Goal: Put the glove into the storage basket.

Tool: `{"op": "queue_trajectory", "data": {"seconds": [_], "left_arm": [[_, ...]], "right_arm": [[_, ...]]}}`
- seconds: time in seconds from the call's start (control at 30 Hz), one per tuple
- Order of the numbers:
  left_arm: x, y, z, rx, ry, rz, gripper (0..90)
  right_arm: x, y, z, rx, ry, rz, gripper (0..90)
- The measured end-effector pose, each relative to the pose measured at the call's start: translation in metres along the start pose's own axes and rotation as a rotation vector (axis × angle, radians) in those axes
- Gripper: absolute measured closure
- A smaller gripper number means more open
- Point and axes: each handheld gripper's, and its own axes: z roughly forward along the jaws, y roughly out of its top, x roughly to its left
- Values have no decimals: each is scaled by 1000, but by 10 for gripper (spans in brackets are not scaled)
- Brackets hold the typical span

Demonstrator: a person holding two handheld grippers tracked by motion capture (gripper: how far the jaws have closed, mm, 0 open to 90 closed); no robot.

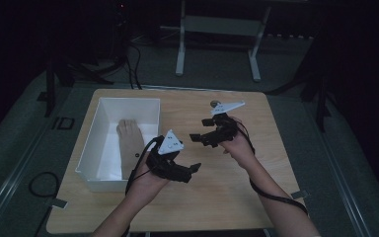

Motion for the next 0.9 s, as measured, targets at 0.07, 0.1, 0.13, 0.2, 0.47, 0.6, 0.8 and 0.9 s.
{"op": "queue_trajectory", "data": {"seconds": [0.07, 0.1, 0.13, 0.2, 0.47, 0.6, 0.8, 0.9], "left_arm": [[-3, -2, 6, 2, -7, 10, 124], [-4, -3, 9, 3, -16, 9, 125], [-6, -3, 12, 8, -20, 12, 125], [-9, -6, 19, 20, -31, 22, 125], [-24, -14, 45, 67, -79, 60, 124], [-28, -21, 56, 79, -102, 57, 124], [-34, -34, 71, 106, -133, 48, 124], [-35, -40, 77, 106, -144, 37, 125]], "right_arm": [[-3, -7, -1, -1, -2, 13, 151], [-4, -10, -2, 2, -6, 15, 151], [-5, -13, -2, 2, -10, 17, 151], [-7, -20, -3, 4, -9, 21, 151], [-13, -44, -8, 21, -11, 23, 152], [-15, -57, -10, 22, -10, 20, 151], [-16, -80, -9, 38, -4, 1, 151], [-18, -91, -8, 35, 12, 5, 149]]}}
